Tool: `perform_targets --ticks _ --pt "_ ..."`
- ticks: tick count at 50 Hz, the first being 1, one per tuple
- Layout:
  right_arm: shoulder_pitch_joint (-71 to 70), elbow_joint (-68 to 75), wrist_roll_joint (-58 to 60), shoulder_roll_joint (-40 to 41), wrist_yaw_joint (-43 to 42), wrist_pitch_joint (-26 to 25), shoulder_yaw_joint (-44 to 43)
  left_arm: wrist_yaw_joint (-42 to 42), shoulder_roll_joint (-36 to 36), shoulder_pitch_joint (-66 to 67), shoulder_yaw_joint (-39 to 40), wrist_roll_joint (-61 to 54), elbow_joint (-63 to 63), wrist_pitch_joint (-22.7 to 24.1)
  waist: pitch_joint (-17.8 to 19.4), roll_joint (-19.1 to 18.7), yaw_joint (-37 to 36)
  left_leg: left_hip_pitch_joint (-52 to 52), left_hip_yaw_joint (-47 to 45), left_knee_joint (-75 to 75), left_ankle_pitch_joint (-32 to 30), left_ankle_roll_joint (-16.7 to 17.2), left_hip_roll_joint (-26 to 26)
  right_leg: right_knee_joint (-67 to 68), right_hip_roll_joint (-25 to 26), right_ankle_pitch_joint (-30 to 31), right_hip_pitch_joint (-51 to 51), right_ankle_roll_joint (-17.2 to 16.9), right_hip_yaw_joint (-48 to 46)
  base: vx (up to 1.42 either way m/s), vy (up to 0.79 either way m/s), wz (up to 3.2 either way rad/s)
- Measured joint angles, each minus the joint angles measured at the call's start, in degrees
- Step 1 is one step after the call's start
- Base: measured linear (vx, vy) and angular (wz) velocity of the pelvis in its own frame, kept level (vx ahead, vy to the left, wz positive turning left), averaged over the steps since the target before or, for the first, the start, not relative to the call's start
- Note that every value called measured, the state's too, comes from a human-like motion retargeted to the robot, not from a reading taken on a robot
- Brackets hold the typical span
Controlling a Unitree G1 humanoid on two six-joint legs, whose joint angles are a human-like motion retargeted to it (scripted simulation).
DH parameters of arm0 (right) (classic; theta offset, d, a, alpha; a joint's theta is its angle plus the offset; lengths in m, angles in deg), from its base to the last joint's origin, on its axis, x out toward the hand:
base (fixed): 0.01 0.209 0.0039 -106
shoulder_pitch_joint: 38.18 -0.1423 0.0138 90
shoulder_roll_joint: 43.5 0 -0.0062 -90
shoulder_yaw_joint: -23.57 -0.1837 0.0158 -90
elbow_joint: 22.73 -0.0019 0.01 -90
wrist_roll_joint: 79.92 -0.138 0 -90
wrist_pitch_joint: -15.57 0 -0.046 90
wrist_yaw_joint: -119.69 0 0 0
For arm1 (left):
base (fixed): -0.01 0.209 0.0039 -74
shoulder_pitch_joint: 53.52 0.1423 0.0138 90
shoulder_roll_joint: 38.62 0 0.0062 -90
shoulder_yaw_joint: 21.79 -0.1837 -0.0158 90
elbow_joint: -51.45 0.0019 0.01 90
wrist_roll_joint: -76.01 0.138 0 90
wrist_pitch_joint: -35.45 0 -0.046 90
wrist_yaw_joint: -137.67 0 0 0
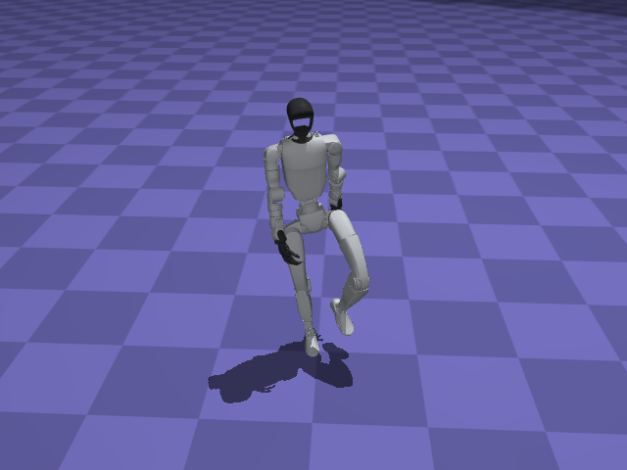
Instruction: In place motions
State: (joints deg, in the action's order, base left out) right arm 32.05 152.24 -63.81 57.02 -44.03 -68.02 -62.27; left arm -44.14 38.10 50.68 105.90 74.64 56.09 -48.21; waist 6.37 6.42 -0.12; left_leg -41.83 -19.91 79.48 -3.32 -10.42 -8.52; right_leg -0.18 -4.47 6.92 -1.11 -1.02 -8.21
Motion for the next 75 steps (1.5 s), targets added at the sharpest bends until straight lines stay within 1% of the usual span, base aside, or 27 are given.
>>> perform_targets --ticks 2,7,10,12,13,15,17,18,20,22,25,29,32,35,37,40,46,48,50,52,54,57,61,65,70,73,75 --pt "-3.87 -4.55 1.90 1.83 0.30 0.46 0.39 -0.56 -0.79 1.78 2.57 2.37 1.05 -1.97 0.84 0.78 -4.58 -6.01 -2.63 8.59 3.40 -0.28 -5.55 1.09 -0.30 0.33 1.70 0.66 4.31 -0.08 0.01 -1.47" --pt "-7.43 -10.30 -4.23 5.92 -2.40 4.80 1.58 -1.58 -1.10 8.39 2.44 3.29 1.23 -2.92 -2.11 2.05 -7.59 -14.24 -3.15 15.56 6.24 1.76 -6.18 2.21 -1.34 0.51 4.27 1.67 4.61 0.12 -0.02 -0.41" --pt "-9.08 -13.25 -6.38 7.01 1.55 6.24 1.88 -2.04 -0.97 7.30 2.95 5.25 1.40 -3.65 -0.93 1.91 -6.53 -10.33 -2.99 12.13 6.68 1.63 -4.51 1.87 -1.36 0.35 3.24 1.68 4.84 -0.06 -0.01 0.14" --pt "-7.21 -13.45 -4.01 7.24 1.45 6.63 1.80 -1.68 -0.51 7.30 1.95 5.44 1.44 -3.66 -3.00 1.67 -4.73 -2.89 0.18 4.62 6.25 5.01 -5.70 1.55 -1.52 -0.12 2.74 1.34 3.39 0.20 0.04 0.73" --pt "-5.38 -13.61 -1.36 6.74 0.64 7.11 0.99 -1.42 0.57 6.13 1.24 5.35 2.12 -4.07 -3.19 -0.50 -3.90 0.47 5.54 0.59 6.03 8.58 -5.28 1.16 0.52 -0.47 1.18 1.53 1.76 0.28 0.06 1.03" --pt "-1.87 -12.04 0.81 5.72 -1.53 7.83 0.49 -1.06 1.50 4.16 0.25 4.77 1.77 -3.91 -4.77 -2.45 -0.82 9.50 7.47 -9.99 7.36 10.22 -6.39 1.26 2.28 -1.59 0.11 1.51 -1.34 0.28 0.09 1.18" --pt "2.33 -9.25 2.12 4.57 -1.72 7.46 0.39 -0.56 1.55 1.62 0.15 3.89 0.32 -2.90 -6.00 -3.24 1.14 16.95 6.70 -27.40 4.55 4.34 8.72 2.33 2.92 -2.67 -0.01 1.17 -1.86 0.31 0.12 0.53" --pt "4.84 -7.57 3.22 3.79 -1.45 7.05 0.27 0.02 1.37 0.11 0.16 3.26 -0.48 -2.23 -6.14 -2.78 1.69 23.33 6.77 -39.12 1.04 5.06 11.82 3.69 2.31 -3.46 -0.19 0.93 -1.48 0.33 0.09 0.11" --pt "10.39 -3.77 5.87 1.89 -1.40 5.79 -0.85 1.31 1.41 -2.84 -0.32 1.85 -2.34 -0.76 -6.31 -2.48 3.13 36.22 4.85 -59.35 10.71 4.73 15.62 7.55 2.27 -4.72 -0.54 1.03 -2.14 0.36 0.08 0.34" --pt "15.55 1.45 8.29 -0.88 -3.39 4.21 -2.79 0.70 1.52 -5.88 -1.36 0.71 -4.84 -0.83 -7.30 -4.81 7.61 42.14 3.05 -71.19 10.36 2.64 14.30 13.78 3.27 -0.42 1.13 1.54 -7.55 0.26 0.08 1.28" --pt "19.19 8.29 7.94 -4.71 -7.96 1.57 -6.73 -3.50 1.87 -14.73 -1.65 1.10 -9.69 -2.13 -4.27 -6.88 10.61 40.86 8.14 -75.16 7.81 5.52 10.07 33.52 1.63 14.51 13.18 2.46 -10.17 -0.33 0.13 0.60" --pt "23.50 12.43 1.44 -9.87 -10.12 -0.24 -13.04 -6.36 6.34 -26.06 -7.15 0.08 -15.96 -1.56 2.28 -7.22 14.49 40.32 10.46 -76.28 7.19 3.65 10.78 63.89 -7.77 5.90 29.26 10.64 -14.77 -0.39 0.16 0.42" --pt "28.67 12.43 -0.74 -11.45 -12.38 -2.66 -17.44 -7.74 6.78 -26.92 -6.54 2.99 -21.63 0.31 2.11 -7.77 17.84 39.45 11.53 -77.50 6.32 2.95 10.69 76.22 -6.60 1.90 40.19 9.99 -12.18 0.01 0.03 0.28" --pt "34.79 12.43 -3.89 -12.47 -15.25 -0.47 -21.65 -7.53 6.15 -24.64 -8.90 1.27 -24.32 2.62 -1.65 -9.60 17.59 38.19 7.93 -78.62 6.04 3.69 9.00 79.55 -3.56 0.37 46.48 8.34 -11.20 0.30 -0.06 -0.13" --pt "37.01 12.43 -5.75 -12.50 -15.00 0.54 -22.89 -8.29 6.24 -23.39 -10.35 0.96 -24.90 2.65 -3.19 -9.84 17.91 37.86 6.79 -78.88 6.54 4.24 8.84 78.11 -4.75 -0.52 46.17 8.90 -12.32 0.12 -0.05 -0.03" --pt "37.02 12.43 -6.81 -11.89 -14.49 -0.61 -22.46 -9.66 5.95 -22.10 -9.61 3.71 -24.45 1.64 -1.89 -8.56 16.57 39.83 6.14 -79.13 7.28 4.54 9.48 71.29 -3.58 0.24 40.54 7.72 -10.65 -0.06 -0.07 -0.38" --pt "30.46 12.43 -5.70 -8.90 -14.64 -1.74 -13.15 -5.41 0.42 -10.28 -6.18 6.84 -16.74 -0.07 -3.50 -5.71 11.67 43.69 3.28 -74.15 11.96 4.25 12.36 25.81 3.24 5.79 10.18 -0.50 -1.68 0.24 -0.10 -0.39" --pt "26.04 12.43 -4.77 -7.22 -14.60 -0.90 -8.42 -6.07 -0.54 -4.71 -4.35 7.99 -12.98 -0.57 -4.04 -4.14 11.66 42.67 2.56 -67.19 11.55 3.14 13.74 13.03 2.54 -2.54 0.88 -1.07 -5.23 0.22 -0.14 0.16" --pt "19.83 11.95 -3.83 -4.74 -14.25 0.13 -3.79 -7.76 0.01 -0.49 -2.09 10.23 -9.02 -2.38 -4.48 -1.84 9.55 36.23 -2.46 -49.81 5.27 2.47 11.07 5.27 0.09 -3.82 -2.04 0.22 -6.95 -0.02 -0.21 -0.74" --pt "12.99 7.87 -2.84 -2.70 -11.74 0.94 -3.34 -6.94 1.08 1.18 -1.45 12.28 -4.47 -3.64 -4.00 -1.66 2.69 20.88 -2.71 -26.48 -1.86 0.68 3.81 3.09 0.42 -2.00 0.15 -1.26 -0.26 -0.32 -0.18 -1.26" --pt "6.03 2.41 -1.98 -1.02 -8.06 1.98 -4.27 -3.77 1.89 2.29 -1.56 11.41 -0.91 -4.34 -1.11 -1.07 -0.72 8.95 1.36 -9.39 0.73 -1.84 2.58 2.06 0.63 -0.03 0.79 -0.65 0.17 -0.45 -0.17 -0.48" --pt "-4.58 -5.25 -1.27 0.83 -2.85 1.60 -4.98 -3.18 1.64 2.78 1.68 10.71 2.77 -6.04 3.29 0.95 -6.53 -2.81 -3.77 10.11 6.91 -4.02 -6.48 1.25 1.06 0.66 0.25 1.42 3.29 -0.45 -0.10 -1.13" --pt "-8.20 -13.12 -4.55 3.99 -3.69 5.17 -4.93 -3.75 -0.53 7.64 5.48 9.88 2.69 -6.29 1.24 2.72 -11.00 -13.10 -5.50 19.88 10.30 -0.97 -7.60 1.84 -1.13 1.28 2.45 2.28 3.43 0.15 0.05 -0.73" --pt "-8.55 -16.91 -7.43 4.94 -0.98 7.42 -0.99 -3.46 -0.63 9.01 6.16 7.24 2.68 -5.92 -3.05 2.29 -9.11 -12.20 -5.95 17.38 10.69 0.74 -7.07 2.01 -0.83 0.79 3.79 2.48 3.11 0.06 0.05 0.32" --pt "-4.54 -16.06 -1.51 4.45 -2.53 8.99 -1.30 -3.21 0.51 3.38 5.43 5.49 1.06 -4.74 -3.80 -0.25 -3.62 3.18 -2.69 -0.28 11.36 1.72 0.64 0.98 0.38 -0.65 0.48 1.37 -1.38 0.05 0.03 0.90" --pt "4.44 -11.32 1.96 3.02 -2.50 8.39 -2.70 -3.10 1.33 -0.56 2.68 3.11 -0.96 -2.97 -6.79 -1.06 -0.44 19.97 -0.75 -26.70 9.39 1.50 9.94 2.49 0.34 -2.94 -0.20 0.60 -3.80 0.31 0.09 0.88" --pt "10.70 -6.95 4.63 1.71 -3.64 7.48 -3.63 -2.32 1.71 -3.25 0.97 1.20 -2.21 -1.48 -7.79 -1.53 1.65 32.15 2.49 -48.77 11.03 3.75 16.02 4.80 0.42 -4.52 -0.62 0.50 -4.89 0.29 0.16 0.51"
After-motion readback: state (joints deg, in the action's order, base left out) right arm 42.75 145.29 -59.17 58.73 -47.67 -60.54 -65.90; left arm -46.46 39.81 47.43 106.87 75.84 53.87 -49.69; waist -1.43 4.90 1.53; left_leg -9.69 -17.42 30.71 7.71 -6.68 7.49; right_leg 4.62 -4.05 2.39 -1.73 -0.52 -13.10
